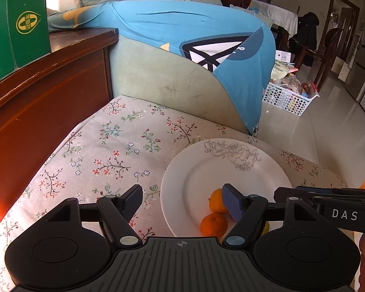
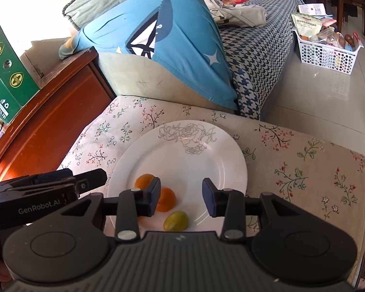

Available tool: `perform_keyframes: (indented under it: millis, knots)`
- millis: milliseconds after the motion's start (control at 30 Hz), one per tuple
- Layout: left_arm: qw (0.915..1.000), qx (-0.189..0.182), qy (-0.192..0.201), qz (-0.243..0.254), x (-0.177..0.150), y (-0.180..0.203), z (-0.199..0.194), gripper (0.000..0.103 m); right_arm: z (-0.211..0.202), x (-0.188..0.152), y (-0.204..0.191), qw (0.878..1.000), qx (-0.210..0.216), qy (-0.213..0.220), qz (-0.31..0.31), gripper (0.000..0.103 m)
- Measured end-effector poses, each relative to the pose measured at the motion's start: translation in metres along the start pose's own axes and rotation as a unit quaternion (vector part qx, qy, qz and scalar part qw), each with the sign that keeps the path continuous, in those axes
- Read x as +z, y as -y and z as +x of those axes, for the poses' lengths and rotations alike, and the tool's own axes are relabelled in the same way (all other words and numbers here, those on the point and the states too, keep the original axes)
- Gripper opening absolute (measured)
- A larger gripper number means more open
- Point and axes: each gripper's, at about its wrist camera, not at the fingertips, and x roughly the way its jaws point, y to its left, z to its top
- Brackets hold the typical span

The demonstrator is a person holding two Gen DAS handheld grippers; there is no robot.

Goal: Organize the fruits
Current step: 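Lift both open tools off the plate and back toward the fruit cluster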

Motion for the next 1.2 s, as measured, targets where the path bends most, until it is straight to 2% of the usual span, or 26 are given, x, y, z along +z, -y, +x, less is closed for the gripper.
perform_keyframes:
  millis: [133, 367, 533, 733, 1200]
  knots:
    - [0.9999, 0.003, -0.010, -0.002, -0.009, -0.005, -0.012, 0.080, -0.006, -0.005, -0.002, 1.000, 0.006, 0.002, -0.006, 0.046]
    - [0.9997, 0.005, -0.007, -0.023, -0.023, -0.020, -0.035, 0.087, -0.016, -0.015, -0.006, 1.000, 0.018, 0.000, -0.008, 0.046]
    - [0.9995, 0.010, -0.003, -0.031, -0.034, -0.029, -0.050, 0.087, -0.022, -0.023, -0.011, 1.000, 0.023, 0.001, -0.016, 0.046]
    - [0.9988, 0.037, -0.012, -0.030, -0.046, -0.039, -0.063, 0.087, -0.027, -0.037, -0.018, 0.999, 0.030, -0.004, -0.024, 0.046]
    - [0.9970, 0.059, -0.040, -0.030, -0.082, -0.060, -0.080, 0.087, -0.036, -0.094, -0.046, 0.996, 0.057, -0.034, -0.057, 0.046]
